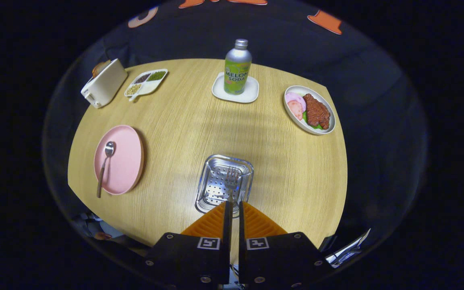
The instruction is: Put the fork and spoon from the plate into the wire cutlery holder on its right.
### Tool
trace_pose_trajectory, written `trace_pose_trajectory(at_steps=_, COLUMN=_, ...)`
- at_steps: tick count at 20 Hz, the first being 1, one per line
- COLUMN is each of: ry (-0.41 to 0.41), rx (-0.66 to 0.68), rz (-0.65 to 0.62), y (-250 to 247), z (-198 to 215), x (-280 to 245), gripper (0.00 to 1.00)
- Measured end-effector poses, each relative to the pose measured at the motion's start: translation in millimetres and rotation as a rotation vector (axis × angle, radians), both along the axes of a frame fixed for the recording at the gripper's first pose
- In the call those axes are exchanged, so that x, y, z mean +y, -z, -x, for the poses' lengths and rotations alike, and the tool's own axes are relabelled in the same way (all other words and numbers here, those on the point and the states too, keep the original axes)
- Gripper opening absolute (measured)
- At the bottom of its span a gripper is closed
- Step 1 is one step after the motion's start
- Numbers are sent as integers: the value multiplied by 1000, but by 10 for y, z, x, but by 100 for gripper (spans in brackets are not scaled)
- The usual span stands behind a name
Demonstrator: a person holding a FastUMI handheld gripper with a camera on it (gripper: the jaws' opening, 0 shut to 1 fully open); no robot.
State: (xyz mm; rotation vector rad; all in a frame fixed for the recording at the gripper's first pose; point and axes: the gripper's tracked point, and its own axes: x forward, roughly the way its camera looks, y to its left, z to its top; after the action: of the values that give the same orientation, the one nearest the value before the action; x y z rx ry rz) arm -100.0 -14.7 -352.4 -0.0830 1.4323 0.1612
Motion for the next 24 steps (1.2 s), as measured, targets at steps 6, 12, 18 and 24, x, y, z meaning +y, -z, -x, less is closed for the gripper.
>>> trace_pose_trajectory(at_steps=6, ry=73, rx=-364, rz=-84, y=-405, z=-526, x=101, gripper=15)
trace_pose_trajectory(at_steps=12, ry=143, rx=-610, rz=-208, y=-877, z=-787, x=421, gripper=25)
trace_pose_trajectory(at_steps=18, ry=129, rx=-828, rz=-166, y=-1291, z=-931, x=720, gripper=74)
trace_pose_trajectory(at_steps=24, ry=147, rx=-932, rz=-137, y=-1459, z=-908, x=1089, gripper=91)
